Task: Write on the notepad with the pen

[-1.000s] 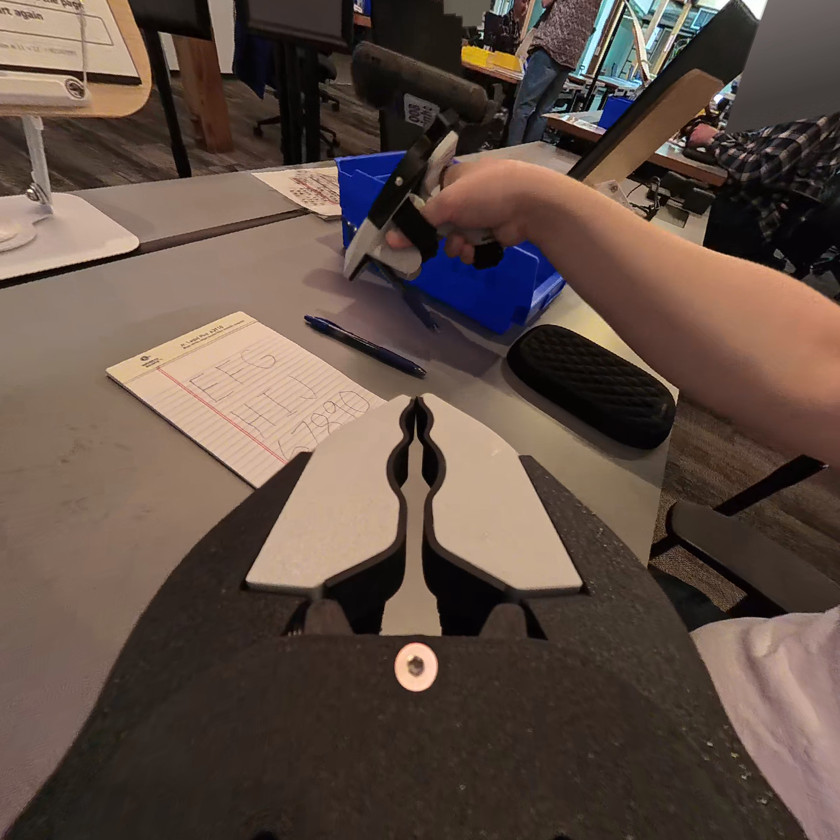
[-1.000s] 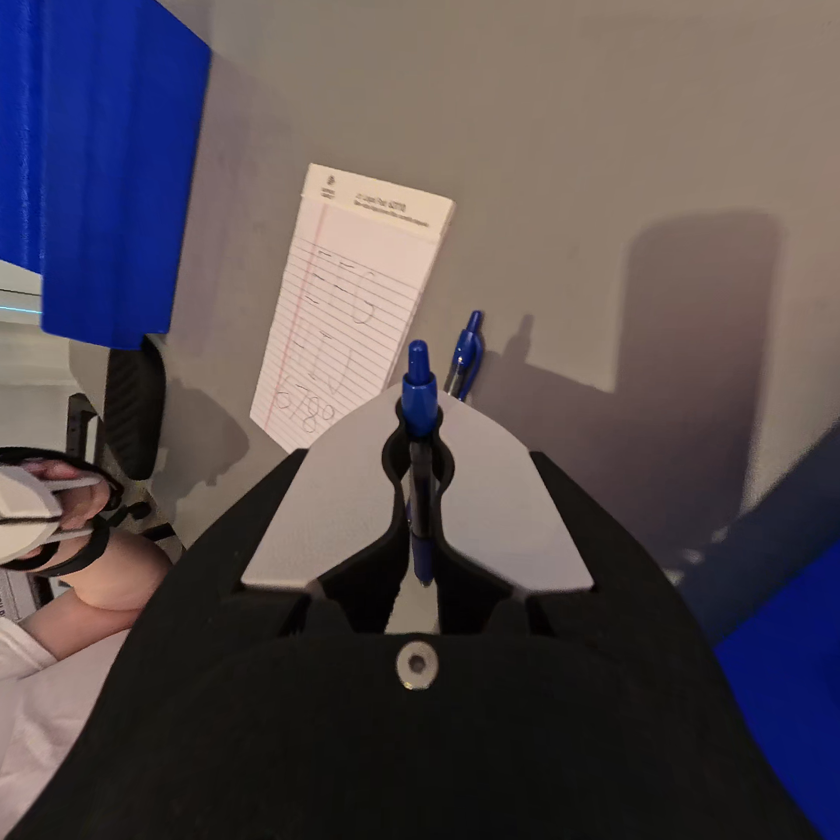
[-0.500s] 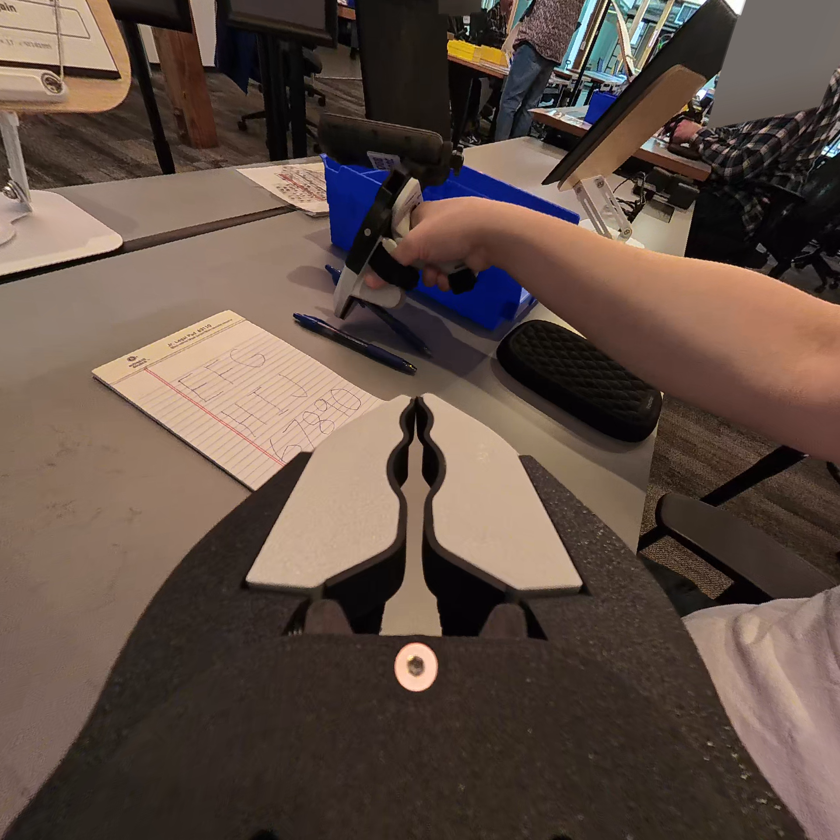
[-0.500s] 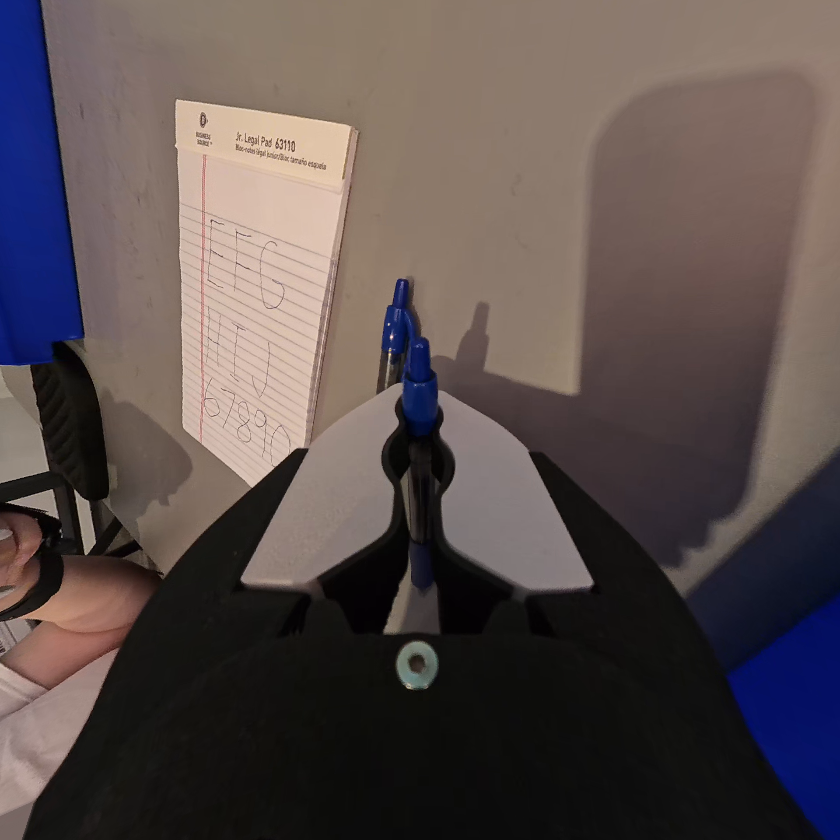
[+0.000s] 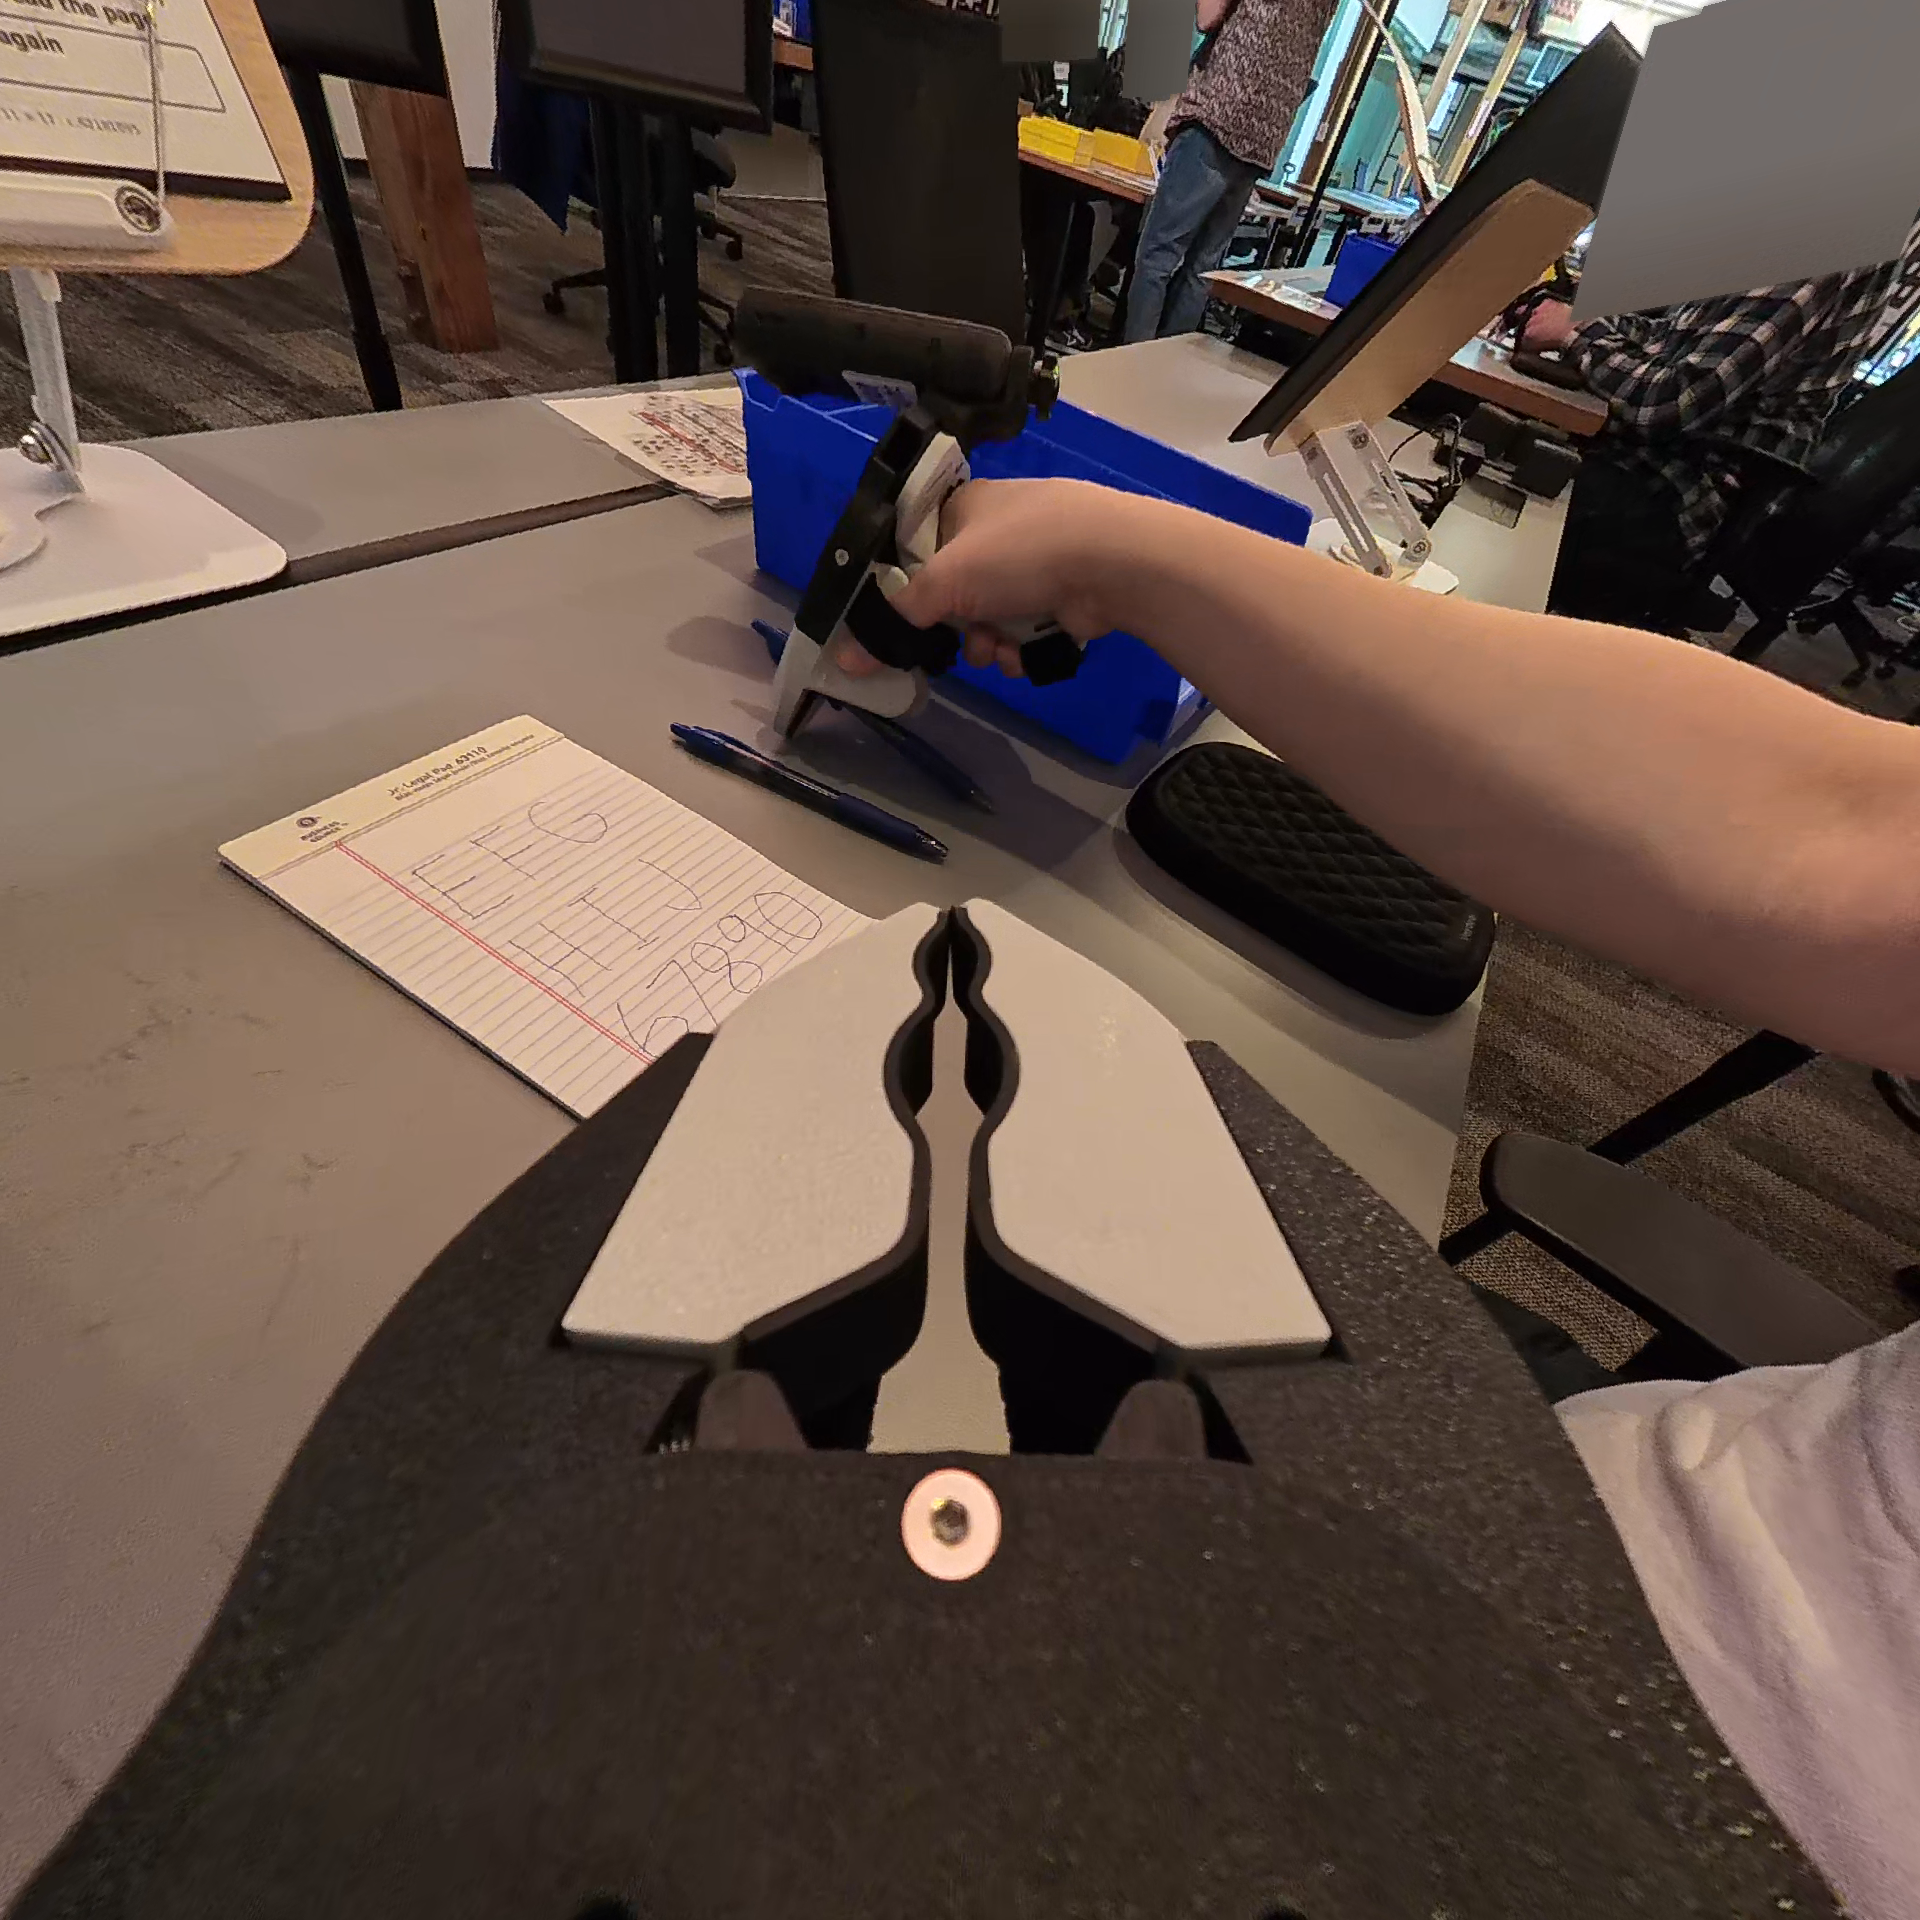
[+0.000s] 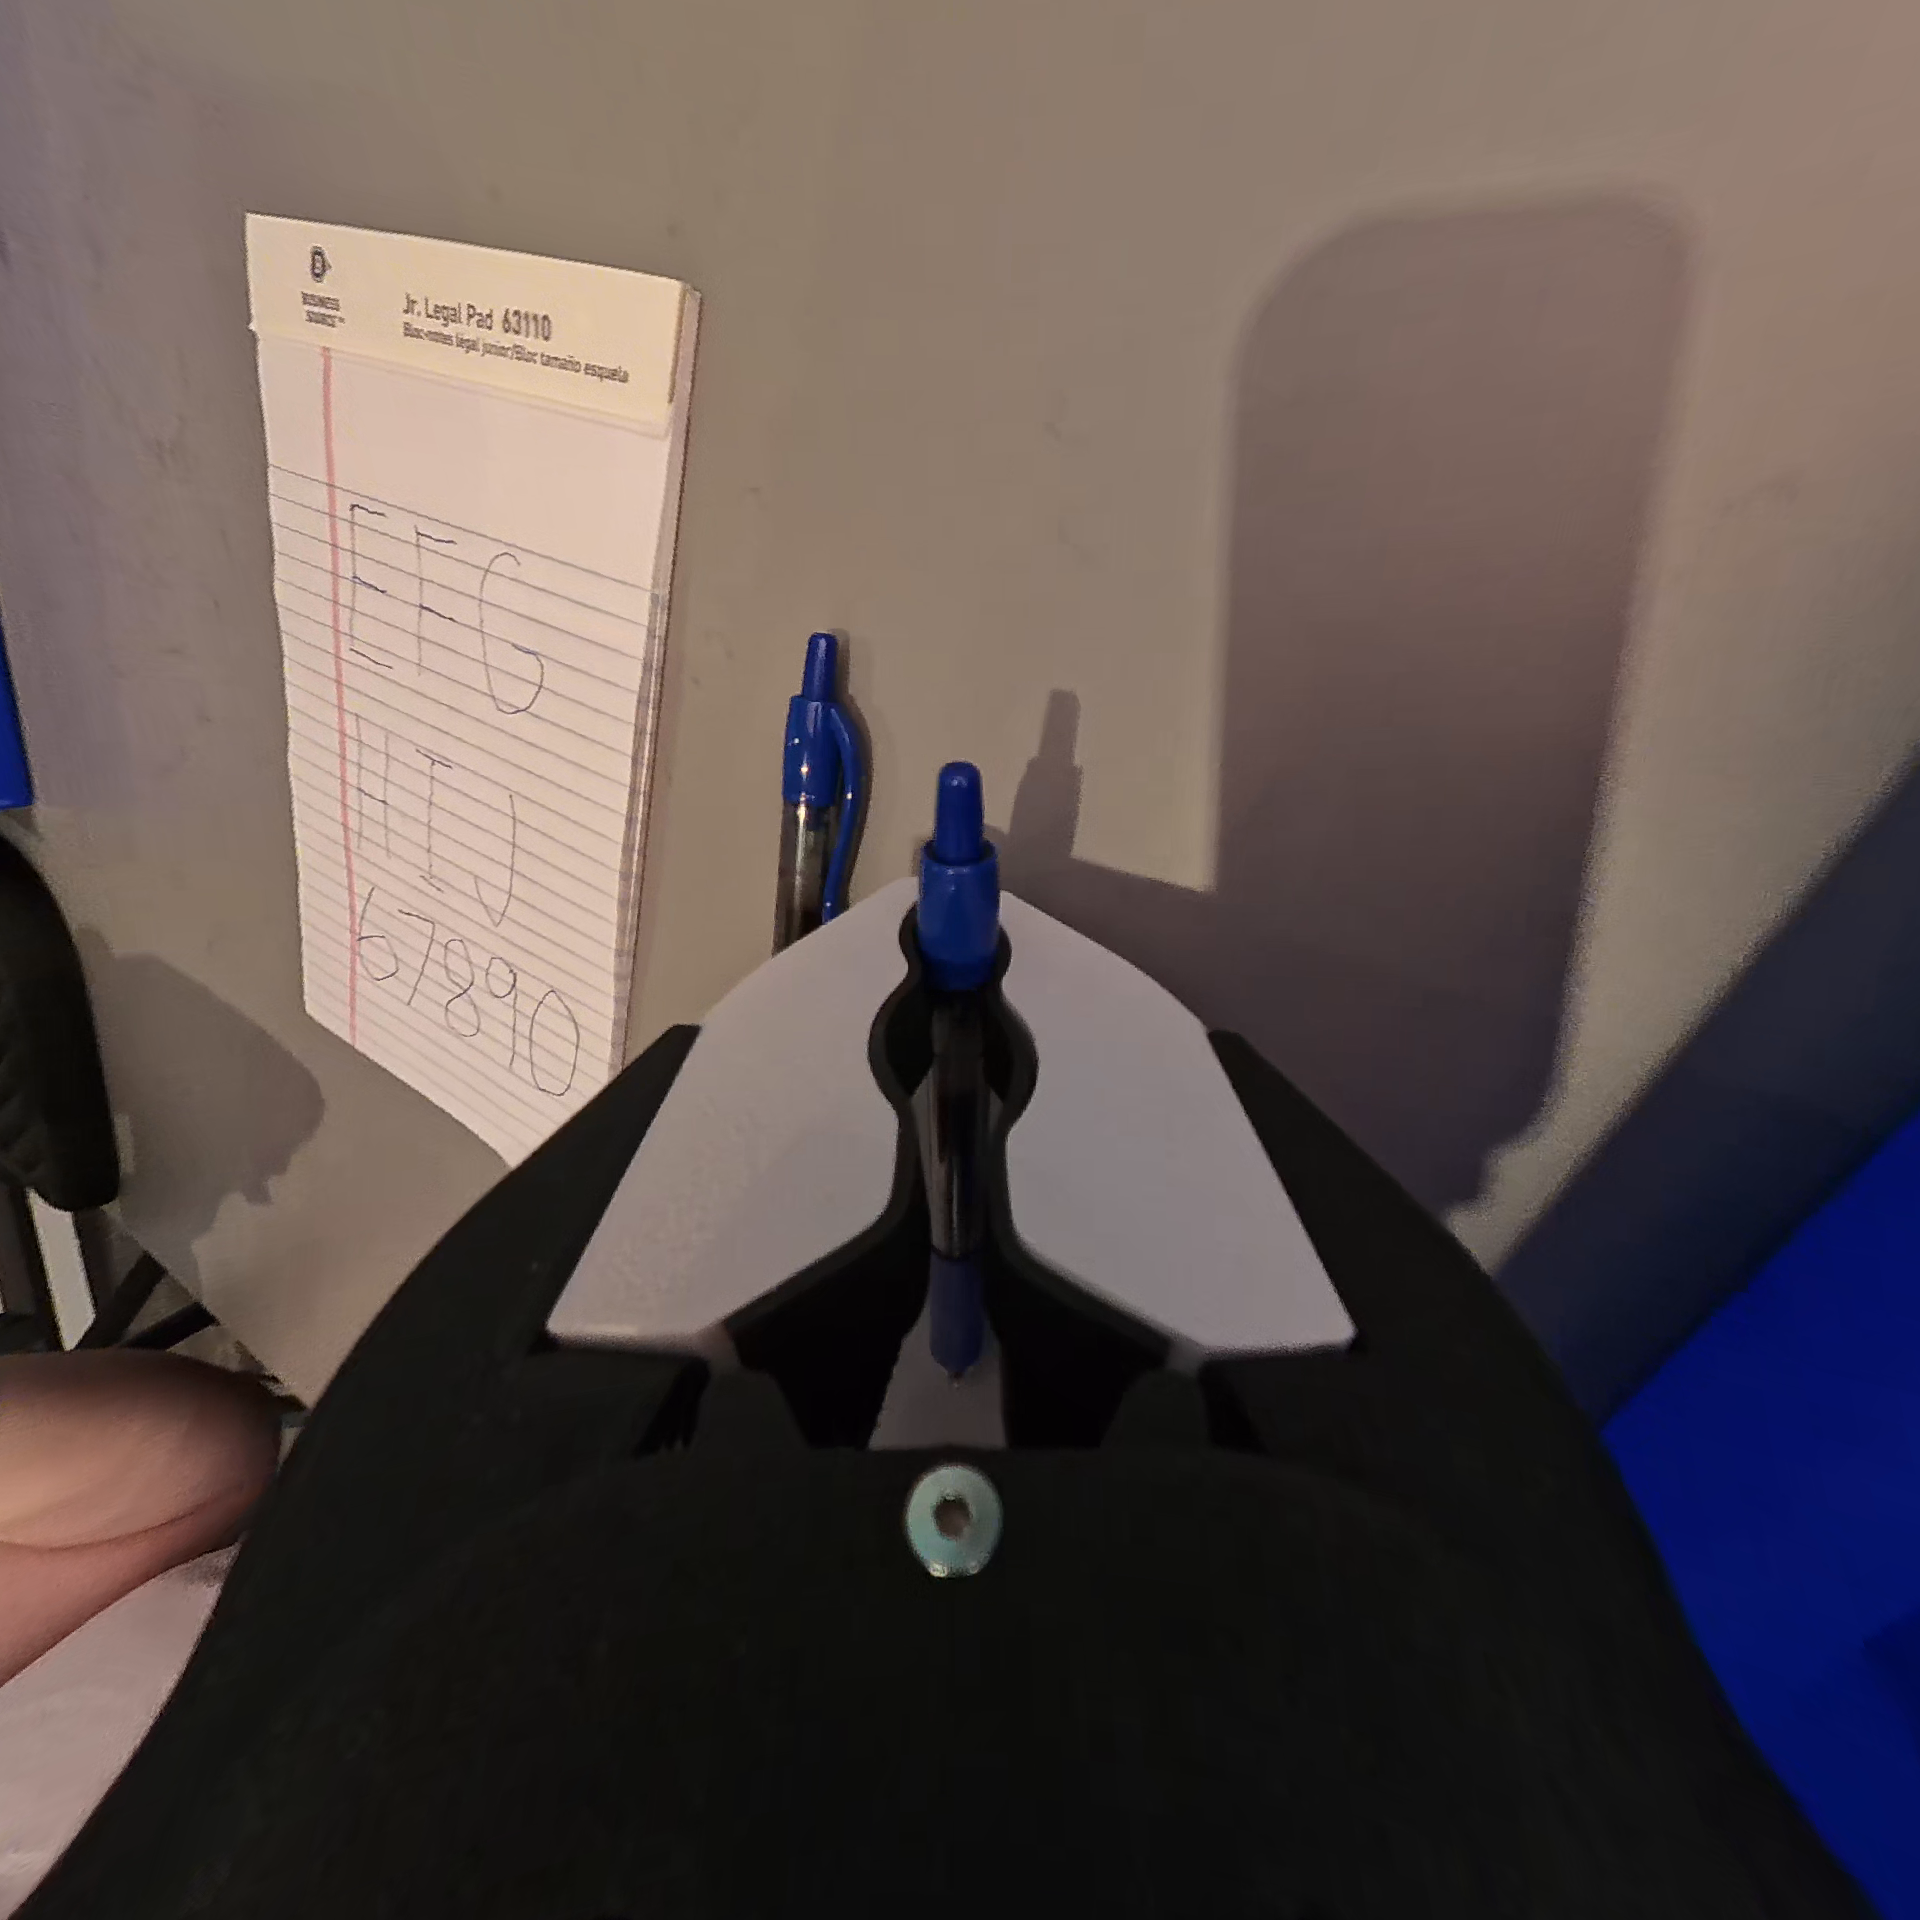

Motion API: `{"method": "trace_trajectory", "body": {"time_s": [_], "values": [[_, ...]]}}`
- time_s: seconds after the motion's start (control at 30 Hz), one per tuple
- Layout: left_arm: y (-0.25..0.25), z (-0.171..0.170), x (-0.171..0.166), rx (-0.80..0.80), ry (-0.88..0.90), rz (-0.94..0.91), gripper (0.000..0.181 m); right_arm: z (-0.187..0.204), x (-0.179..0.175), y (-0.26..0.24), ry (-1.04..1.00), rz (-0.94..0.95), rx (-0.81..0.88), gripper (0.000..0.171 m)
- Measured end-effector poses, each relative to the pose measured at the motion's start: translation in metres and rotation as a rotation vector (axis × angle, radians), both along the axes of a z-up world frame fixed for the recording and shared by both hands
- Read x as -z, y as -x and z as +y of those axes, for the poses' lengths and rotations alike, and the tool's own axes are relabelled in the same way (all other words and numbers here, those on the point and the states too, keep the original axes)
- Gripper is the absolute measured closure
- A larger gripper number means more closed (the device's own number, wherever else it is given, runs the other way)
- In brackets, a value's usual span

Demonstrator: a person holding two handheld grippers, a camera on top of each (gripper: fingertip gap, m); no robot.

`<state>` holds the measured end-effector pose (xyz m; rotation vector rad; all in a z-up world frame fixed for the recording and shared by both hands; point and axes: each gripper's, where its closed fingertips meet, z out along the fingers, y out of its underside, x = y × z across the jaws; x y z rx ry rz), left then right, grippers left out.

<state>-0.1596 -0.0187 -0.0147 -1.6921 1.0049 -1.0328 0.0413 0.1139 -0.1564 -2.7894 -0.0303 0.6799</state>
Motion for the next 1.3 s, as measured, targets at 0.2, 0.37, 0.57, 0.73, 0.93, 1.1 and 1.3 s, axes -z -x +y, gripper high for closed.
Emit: {"method": "trace_trajectory", "body": {"time_s": [0.2, 0.37, 0.57, 0.73, 0.93, 1.1, 1.3], "values": [[0.002, -0.003, -0.002, 0.001, 0.003, -0.005, 0.181, 0.0, 0.0, -0.005, -0.018, -0.086, -0.002, 0.166], [0.005, -0.003, -0.003, -0.006, 0.005, -0.006, 0.181, -0.001, 0.001, -0.009, -0.025, -0.154, -0.01, 0.165], [0.009, -0.004, -0.003, -0.014, 0.008, -0.003, 0.181, -0.004, 0.0, -0.015, -0.025, -0.235, -0.015, 0.154], [0.012, -0.006, -0.006, -0.02, -0.002, 0.004, 0.181, -0.003, -0.004, -0.022, -0.057, -0.29, -0.008, 0.144], [0.018, -0.002, 0.002, -0.039, 0.004, 0.036, 0.181, 0.016, -0.059, -0.016, -0.352, -0.291, -0.034, 0.141], [0.021, 0.006, 0.012, -0.057, 0.003, 0.086, 0.181, 0.014, -0.138, 0.017, -0.691, -0.087, -0.135, 0.143], [0.027, 0.017, 0.024, -0.116, 0.02, 0.11, 0.181, -0.007, -0.181, 0.029, -0.668, 0.048, -0.225, 0.155]]}}
